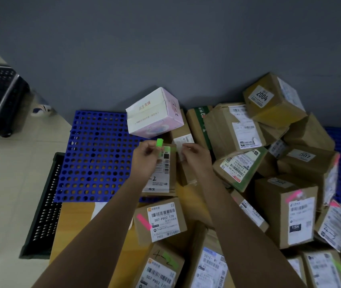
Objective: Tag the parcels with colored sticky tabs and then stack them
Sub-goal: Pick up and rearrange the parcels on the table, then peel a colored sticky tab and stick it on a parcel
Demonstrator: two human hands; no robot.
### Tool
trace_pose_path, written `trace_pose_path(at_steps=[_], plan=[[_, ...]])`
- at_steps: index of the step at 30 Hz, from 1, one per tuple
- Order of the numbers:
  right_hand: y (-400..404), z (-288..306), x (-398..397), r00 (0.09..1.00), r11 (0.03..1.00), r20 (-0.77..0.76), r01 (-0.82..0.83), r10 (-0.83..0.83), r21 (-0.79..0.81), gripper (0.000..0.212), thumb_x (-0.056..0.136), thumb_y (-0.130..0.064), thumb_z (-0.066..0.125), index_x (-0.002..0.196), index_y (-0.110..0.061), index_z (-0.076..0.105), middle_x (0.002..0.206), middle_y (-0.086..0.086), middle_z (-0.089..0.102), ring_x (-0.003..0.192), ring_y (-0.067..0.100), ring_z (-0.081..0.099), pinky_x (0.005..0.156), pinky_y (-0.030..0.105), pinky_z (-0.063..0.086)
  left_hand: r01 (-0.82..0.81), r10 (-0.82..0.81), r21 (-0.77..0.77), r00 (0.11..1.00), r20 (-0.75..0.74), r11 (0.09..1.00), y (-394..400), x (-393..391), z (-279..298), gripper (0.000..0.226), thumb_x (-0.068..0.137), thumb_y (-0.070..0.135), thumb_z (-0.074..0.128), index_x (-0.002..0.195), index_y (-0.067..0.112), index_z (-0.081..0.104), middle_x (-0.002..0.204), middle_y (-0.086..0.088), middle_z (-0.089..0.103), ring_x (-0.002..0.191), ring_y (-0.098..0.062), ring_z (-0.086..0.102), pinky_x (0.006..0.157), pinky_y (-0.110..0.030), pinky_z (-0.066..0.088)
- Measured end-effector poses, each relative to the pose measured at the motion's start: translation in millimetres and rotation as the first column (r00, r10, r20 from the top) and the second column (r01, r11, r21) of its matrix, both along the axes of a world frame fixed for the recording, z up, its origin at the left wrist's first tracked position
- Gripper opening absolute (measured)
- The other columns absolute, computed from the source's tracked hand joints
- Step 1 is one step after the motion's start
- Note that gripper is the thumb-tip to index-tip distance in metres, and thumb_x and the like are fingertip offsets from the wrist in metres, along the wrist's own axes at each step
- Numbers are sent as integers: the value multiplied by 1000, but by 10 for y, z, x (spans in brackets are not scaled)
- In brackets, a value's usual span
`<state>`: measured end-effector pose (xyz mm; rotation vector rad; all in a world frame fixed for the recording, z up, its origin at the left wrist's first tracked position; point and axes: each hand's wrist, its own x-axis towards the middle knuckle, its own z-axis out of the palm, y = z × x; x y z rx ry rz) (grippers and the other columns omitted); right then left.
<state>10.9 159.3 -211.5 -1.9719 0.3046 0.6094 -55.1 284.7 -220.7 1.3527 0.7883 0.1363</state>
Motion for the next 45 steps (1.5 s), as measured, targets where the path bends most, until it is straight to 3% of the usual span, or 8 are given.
trace_pose_path(at_steps=[5, 12, 23, 27, 30, 34, 41, 45], plan=[[-266, 150, -440, 993, 979, 65, 81, -95, 185, 16, 92, -16, 60, 88, -31, 66, 109, 1, 65, 102, 18, 61, 82, 30, 51, -35, 37, 34, 998, -58, 999, -14, -5, 182, 14, 93, 10, 56, 88, 21, 61, 88, 0, 69, 77, -7, 63, 56, -18, 47], [-592, 425, -793, 983, 921, 140, 55, -118, 387, 29, 91, -10, 63, 86, -37, 72, 80, -15, 70, 79, 5, 64, 72, 21, 52, 443, -438, 195, 896, -68, 875, -489, -204, 476, 26, 90, 15, 63, 115, 19, 61, 97, 4, 67, 86, -4, 62, 68, -7, 47], [-1699, 487, -1471, 858, 866, 187, 426, -479, 261, 8, 90, -11, 65, 94, -13, 71, 83, 1, 73, 78, 12, 69, 74, 30, 56, 737, -728, 186, 674, -125, 650, -1261, -598, 560, 36, 92, 18, 61, 127, 23, 56, 124, 5, 59, 105, -3, 52, 89, -22, 39], [-2190, 420, -1820, 915, 915, 322, 327, -243, -237, 16, 91, -12, 63, 102, -22, 67, 85, -6, 67, 73, 2, 60, 59, 5, 42, 728, -713, 243, 682, -163, 641, -1312, -716, 446, 22, 93, 15, 59, 114, 21, 62, 117, 5, 61, 103, -4, 53, 88, -21, 39], [-2348, 192, -2009, 982, 868, 190, 77, 20, -490, 15, 91, -15, 61, 102, -14, 71, 88, 7, 72, 83, 22, 65, 68, 25, 47, 688, -664, 232, 725, -182, 688, -1296, -792, 360, 17, 94, 13, 57, 106, 23, 63, 110, 7, 61, 108, -10, 55, 93, -25, 41], [-2337, 103, -2068, 989, 885, 112, -29, 92, -464, 14, 92, -24, 60, 100, -20, 70, 91, 2, 72, 86, 20, 65, 70, 28, 47, 631, -602, 220, 776, -187, 744, -1261, -855, 307, 17, 95, 14, 55, 104, 24, 64, 112, 6, 62, 106, -11, 56, 86, -25, 43], [-1881, 395, -1642, 916, 954, 379, -15, 134, -300, 17, 92, -17, 62, 107, -15, 70, 103, -3, 68, 84, 5, 61, 75, 22, 53, 331, -303, 406, 944, -132, 852, -882, -740, 342, 19, 95, 12, 52, 109, 13, 65, 111, 0, 61, 105, -16, 55, 87, -29, 45], [-1313, 521, -1186, 856, 944, 428, -184, 291, -273, 15, 91, -17, 63, 103, -13, 71, 99, 0, 70, 84, 9, 61, 78, 25, 51, 181, -109, 614, 982, -153, 769, -438, -578, 245, 24, 88, 9, 63, 111, 8, 65, 115, -18, 62, 109, -35, 56, 96, -44, 45]])
